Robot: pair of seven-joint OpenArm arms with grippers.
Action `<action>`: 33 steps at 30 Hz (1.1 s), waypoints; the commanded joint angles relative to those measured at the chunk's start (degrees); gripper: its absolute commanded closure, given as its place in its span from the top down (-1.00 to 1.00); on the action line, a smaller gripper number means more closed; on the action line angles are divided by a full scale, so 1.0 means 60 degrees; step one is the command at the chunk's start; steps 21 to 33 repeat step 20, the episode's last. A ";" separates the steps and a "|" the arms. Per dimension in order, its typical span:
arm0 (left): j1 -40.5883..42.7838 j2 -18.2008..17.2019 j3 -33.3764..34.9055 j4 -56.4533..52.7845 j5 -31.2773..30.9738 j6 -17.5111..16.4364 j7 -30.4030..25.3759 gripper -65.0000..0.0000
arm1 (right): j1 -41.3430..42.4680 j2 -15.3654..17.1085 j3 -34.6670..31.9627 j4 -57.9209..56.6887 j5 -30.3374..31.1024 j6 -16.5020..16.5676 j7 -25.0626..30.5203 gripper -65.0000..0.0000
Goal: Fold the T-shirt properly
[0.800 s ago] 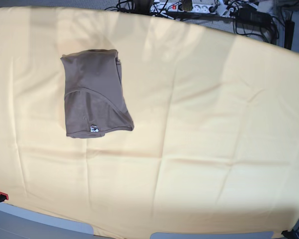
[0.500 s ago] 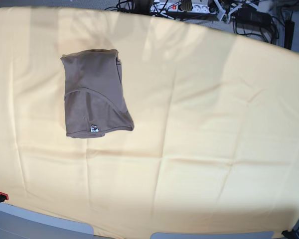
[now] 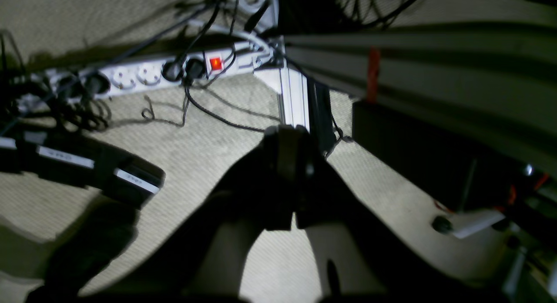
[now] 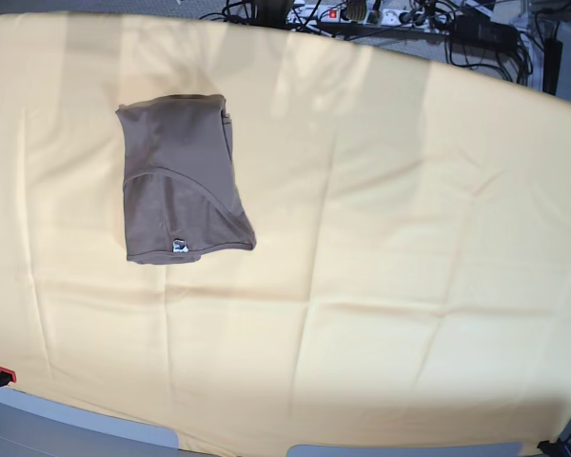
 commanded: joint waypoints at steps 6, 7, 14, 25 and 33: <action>0.0051 0.0146 0.0004 0.0280 -0.0007 0.0044 -0.0084 -1.00 | -0.0084 0.0007 -0.0029 0.0033 0.0029 0.0339 0.0237 -1.00; 0.0051 0.0142 0.0004 0.0324 -0.0007 0.0044 -0.0087 -1.00 | -0.0084 0.0007 -0.0029 0.0033 0.0029 0.0397 0.0237 -1.00; -0.0029 0.0146 0.0004 0.0328 -0.0007 0.0047 -0.0091 -1.00 | -0.0084 0.0011 -0.0029 0.0033 0.0025 0.0335 0.0229 -1.00; -0.0025 0.0142 0.0000 0.0328 -0.0007 0.0047 -0.0084 -1.00 | 0.0076 0.0018 -0.0029 0.0033 -0.0076 0.0506 0.0047 -1.00; -0.0025 0.0142 0.0000 0.0328 -0.0007 0.0047 -0.0084 -1.00 | 0.0076 0.0018 -0.0029 0.0033 -0.0076 0.0506 0.0047 -1.00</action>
